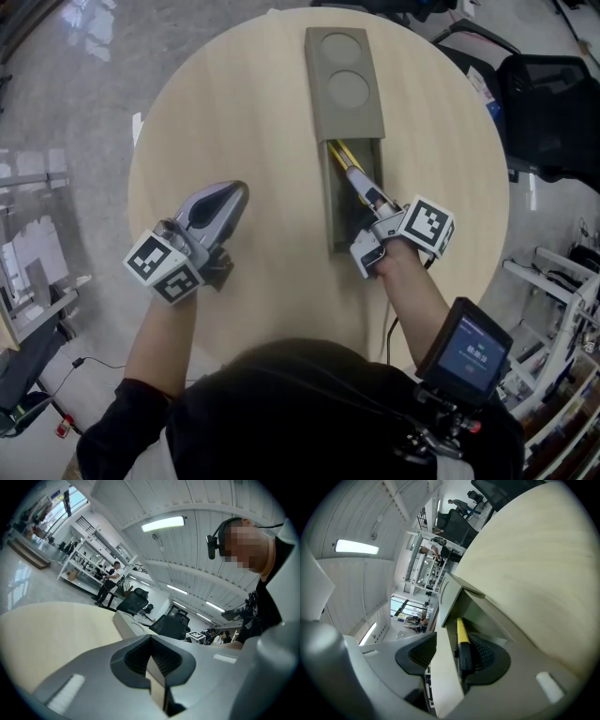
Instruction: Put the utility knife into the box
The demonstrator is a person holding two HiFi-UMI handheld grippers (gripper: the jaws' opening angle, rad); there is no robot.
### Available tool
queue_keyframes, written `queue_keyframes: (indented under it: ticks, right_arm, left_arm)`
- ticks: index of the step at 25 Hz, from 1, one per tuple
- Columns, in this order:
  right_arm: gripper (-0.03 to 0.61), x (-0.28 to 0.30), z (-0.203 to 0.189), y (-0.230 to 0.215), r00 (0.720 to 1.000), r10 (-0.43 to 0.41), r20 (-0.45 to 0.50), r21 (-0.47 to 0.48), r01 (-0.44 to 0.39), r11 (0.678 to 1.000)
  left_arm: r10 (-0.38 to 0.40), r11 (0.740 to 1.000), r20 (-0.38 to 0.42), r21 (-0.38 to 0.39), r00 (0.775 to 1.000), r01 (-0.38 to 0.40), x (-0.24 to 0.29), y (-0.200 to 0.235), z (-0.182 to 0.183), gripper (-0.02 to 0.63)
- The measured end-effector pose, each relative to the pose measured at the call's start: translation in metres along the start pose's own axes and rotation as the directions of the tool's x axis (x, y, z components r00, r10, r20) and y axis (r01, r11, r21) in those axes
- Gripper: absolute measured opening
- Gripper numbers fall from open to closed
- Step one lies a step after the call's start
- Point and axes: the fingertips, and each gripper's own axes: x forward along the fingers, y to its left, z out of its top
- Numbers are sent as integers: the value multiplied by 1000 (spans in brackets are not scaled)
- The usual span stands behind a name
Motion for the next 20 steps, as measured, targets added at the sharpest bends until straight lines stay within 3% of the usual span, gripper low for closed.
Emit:
queue_keyframes:
  ticks: [3,6,15,20]
  right_arm:
    - [354,3,-4,6,999,0,-42,-45,-2,999]
    - [426,3,-6,12,999,-7,-52,-76,3,997]
    - [462,-5,-3,21,996,46,-71,-86,-52,995]
    - [512,-13,-11,28,986,103,-130,-29,-108,994]
  left_arm:
    - [-3,1000,-2,-1,1000,3,1,-1,0,-3]
    - [-8,1000,-1,0,1000,8,2,-2,1,-3]
    - [-24,1000,32,13,999,23,-3,-7,15,-3]
    - [-28,1000,42,16,999,27,-13,-28,23,-3]
